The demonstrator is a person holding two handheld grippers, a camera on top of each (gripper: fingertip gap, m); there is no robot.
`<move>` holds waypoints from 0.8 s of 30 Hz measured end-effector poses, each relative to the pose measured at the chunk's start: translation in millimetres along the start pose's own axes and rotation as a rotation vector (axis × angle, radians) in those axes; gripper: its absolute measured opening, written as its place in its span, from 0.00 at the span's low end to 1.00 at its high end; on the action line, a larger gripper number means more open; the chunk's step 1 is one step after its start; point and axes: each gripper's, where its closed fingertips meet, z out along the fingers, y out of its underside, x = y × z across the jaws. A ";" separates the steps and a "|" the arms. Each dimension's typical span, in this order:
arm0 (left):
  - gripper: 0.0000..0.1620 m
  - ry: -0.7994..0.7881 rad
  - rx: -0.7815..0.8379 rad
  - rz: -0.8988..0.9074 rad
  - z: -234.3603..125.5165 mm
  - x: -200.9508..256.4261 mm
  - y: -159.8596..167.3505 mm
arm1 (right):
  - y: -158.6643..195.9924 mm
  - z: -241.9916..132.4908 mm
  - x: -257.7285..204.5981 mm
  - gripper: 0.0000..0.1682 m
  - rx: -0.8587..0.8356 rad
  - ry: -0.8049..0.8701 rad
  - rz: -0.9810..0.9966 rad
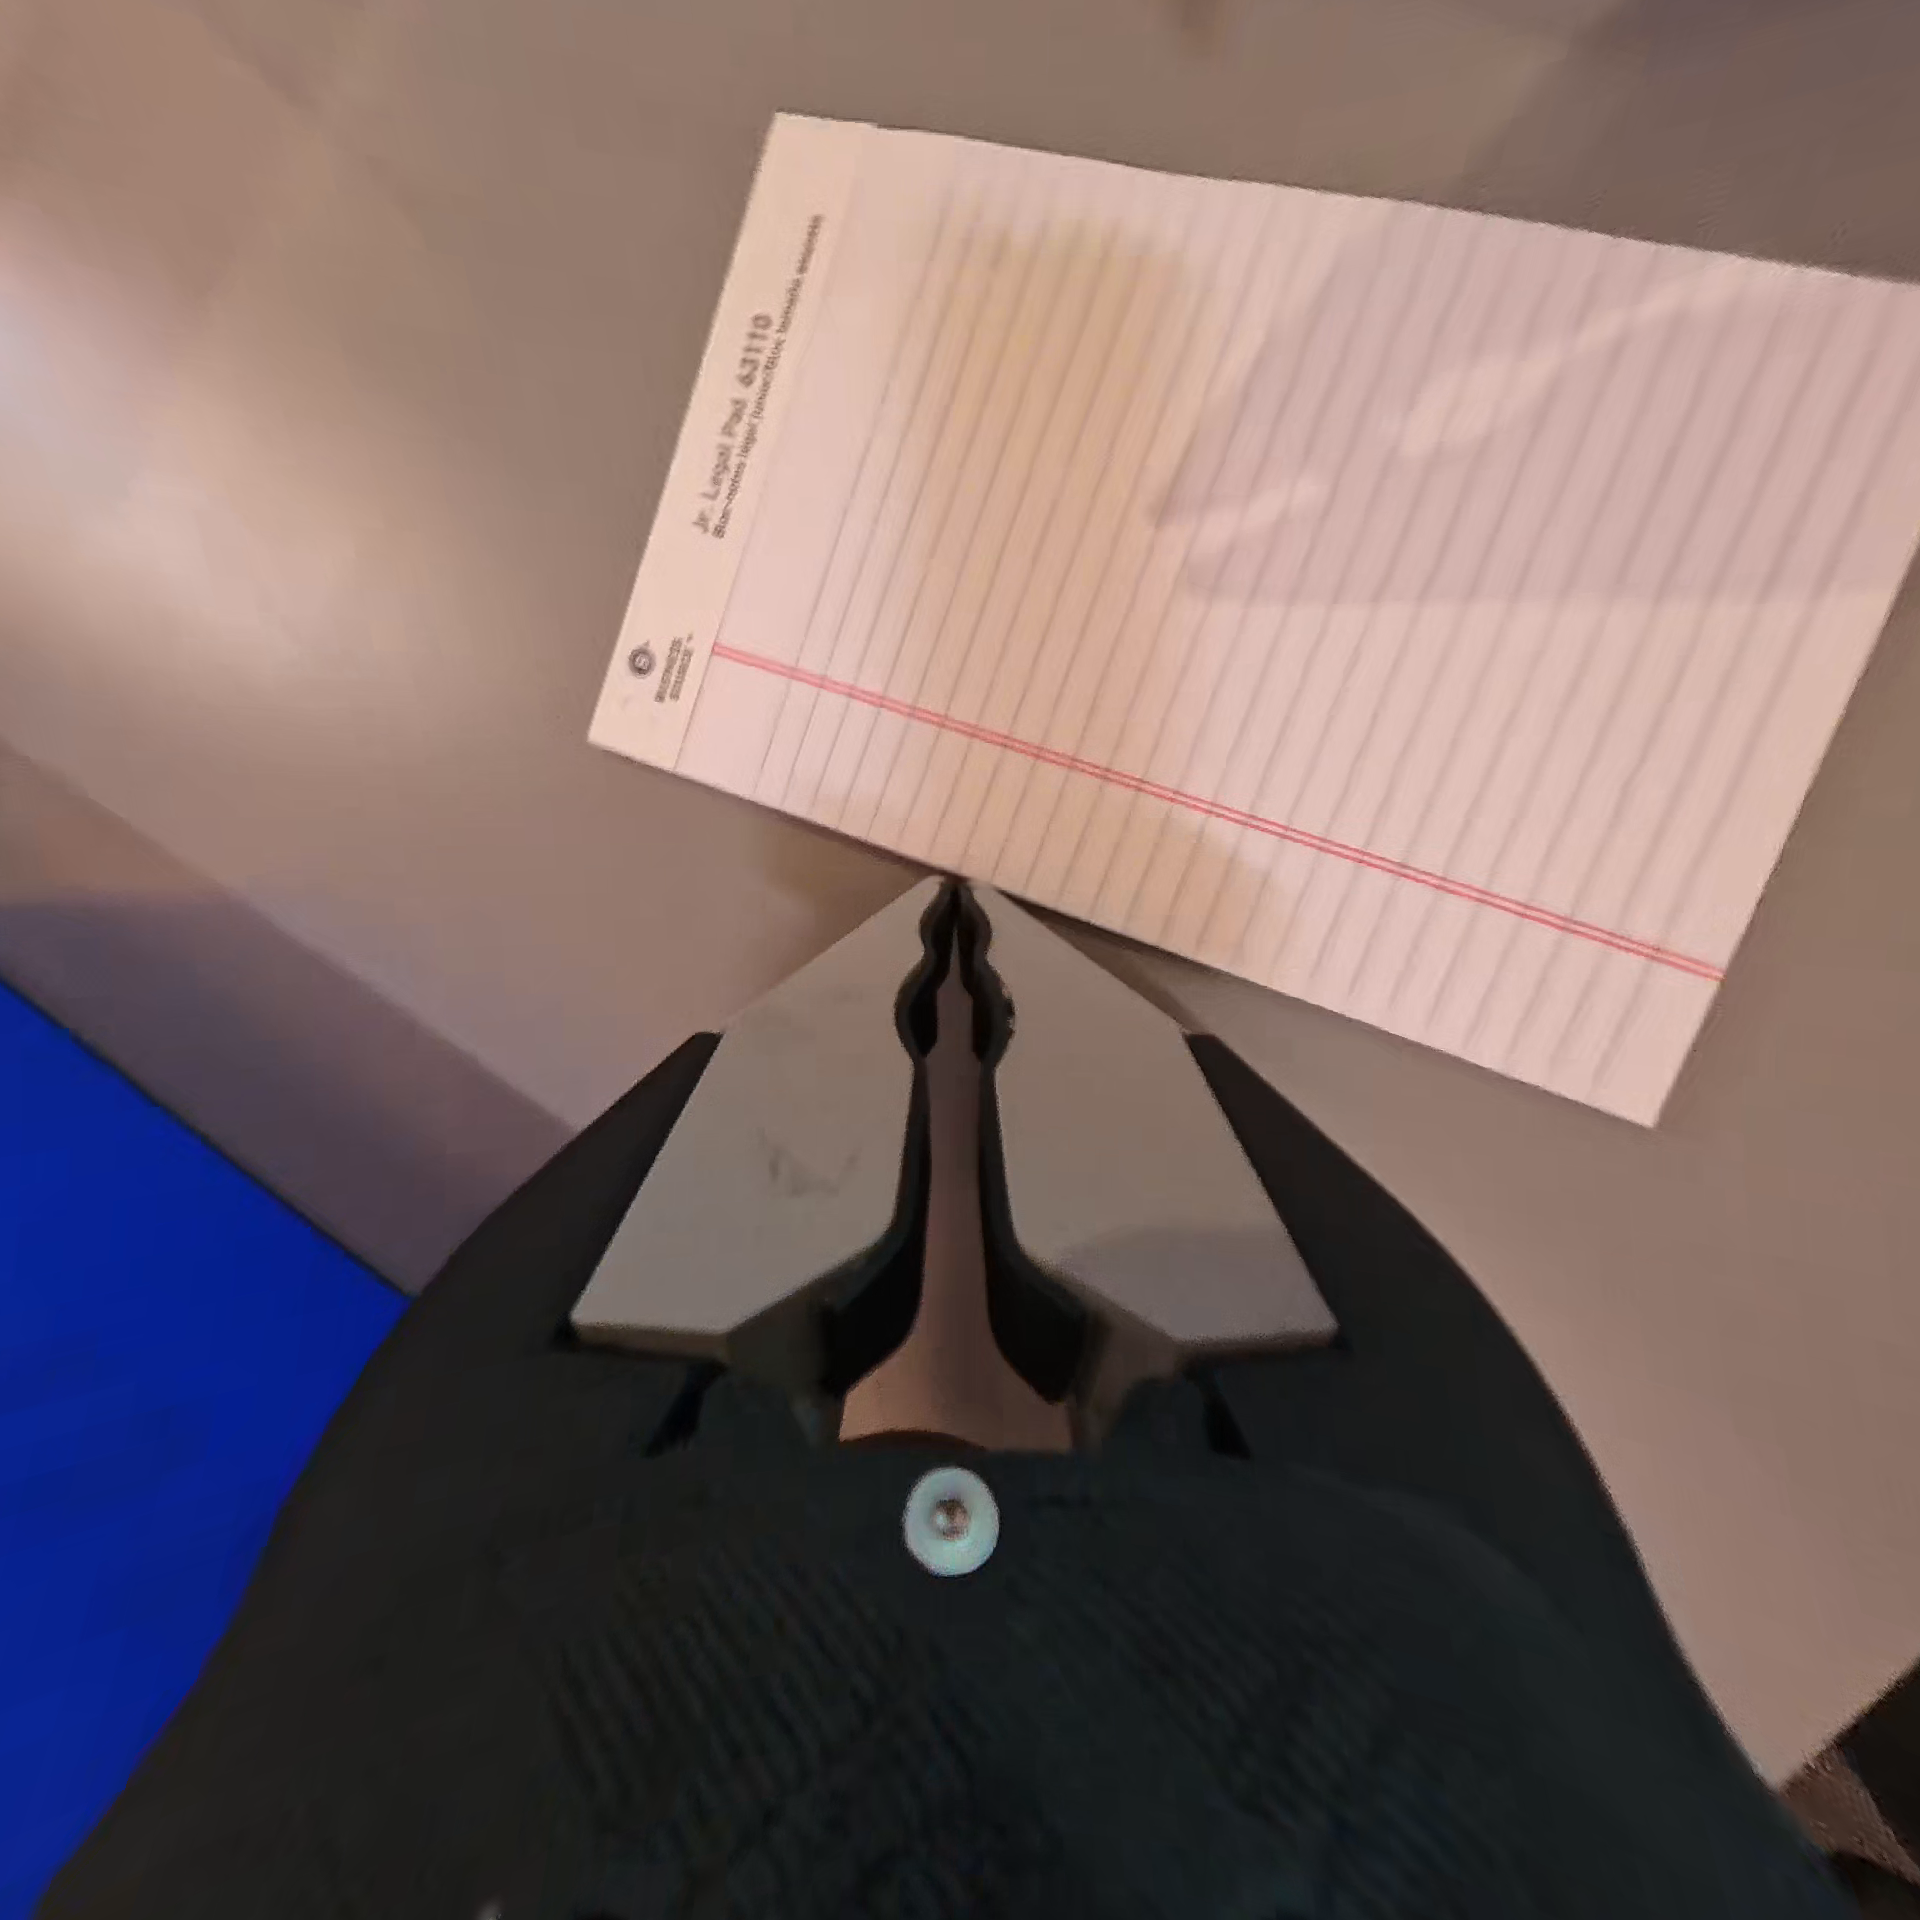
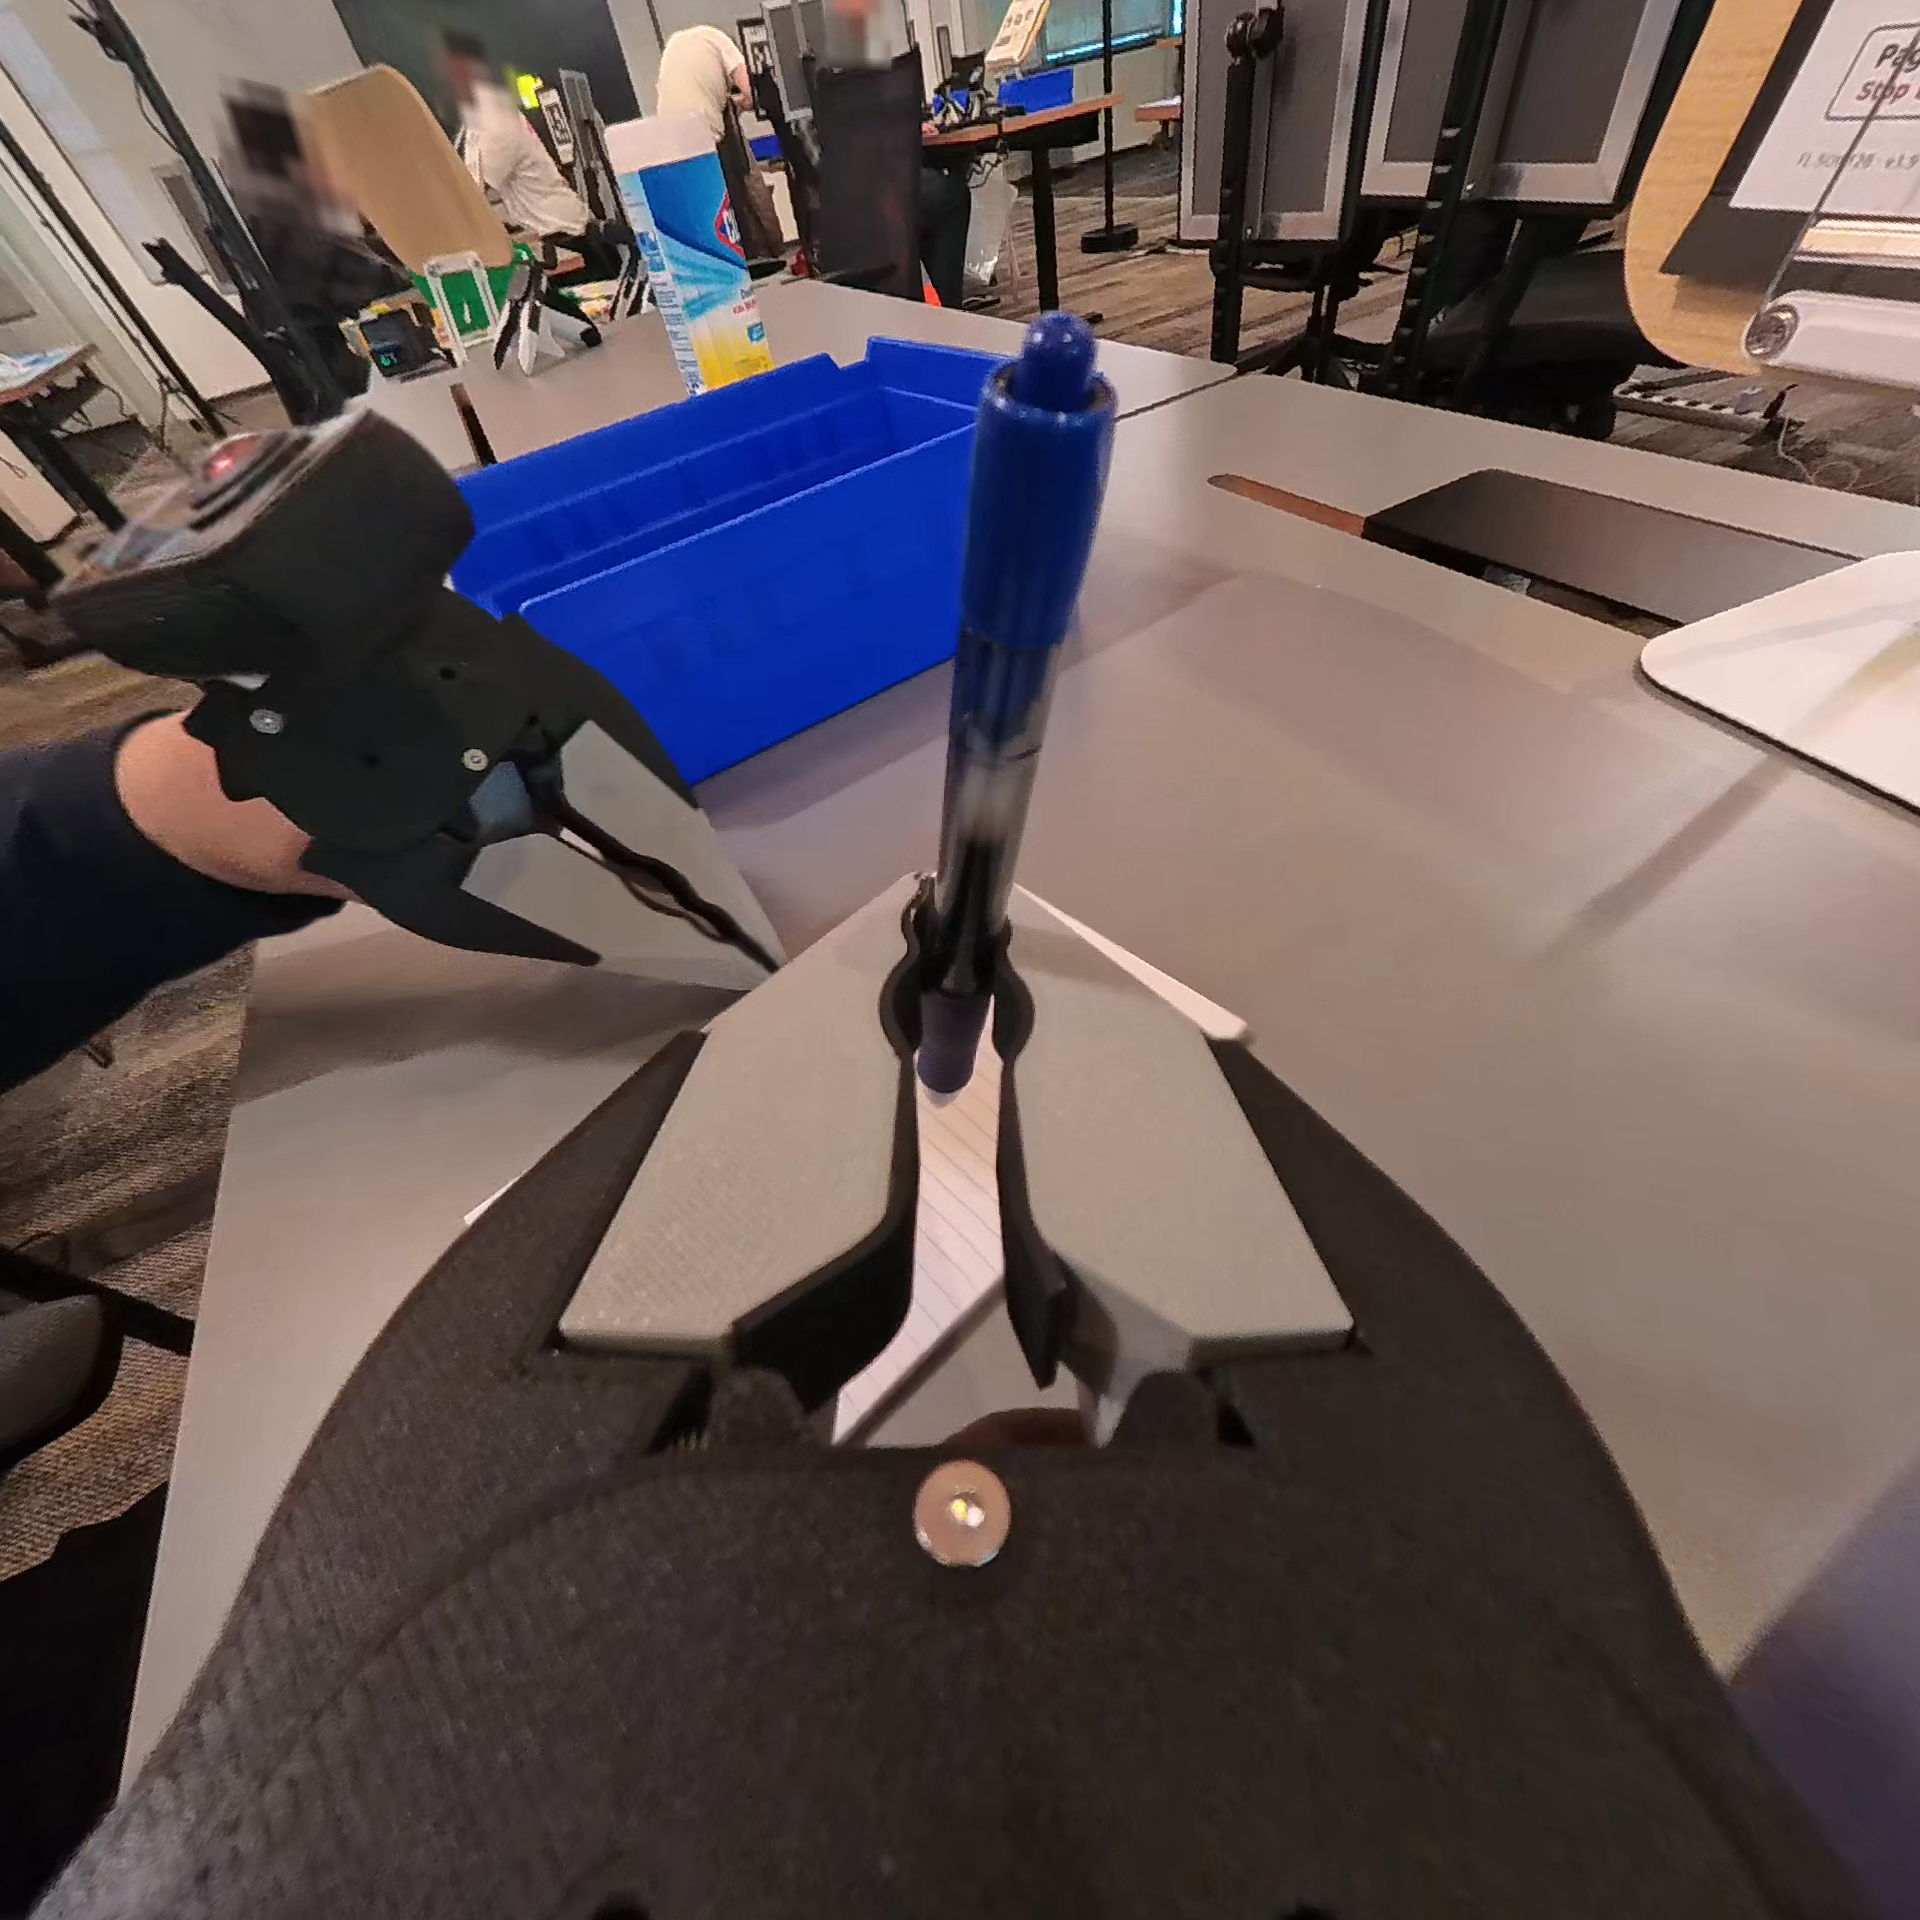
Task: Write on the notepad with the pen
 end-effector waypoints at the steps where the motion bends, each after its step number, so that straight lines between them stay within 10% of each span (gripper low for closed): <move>1: 0.00 -0.005 0.005 -0.001 2.8 -1.6 -3.5 | -0.1 -0.3 0.1 0.02 0.000 0.002 -0.002; 24: 0.10 -0.126 0.185 -0.088 29.0 -26.1 -56.8 | 2.4 -3.6 16.3 0.02 0.044 0.039 0.028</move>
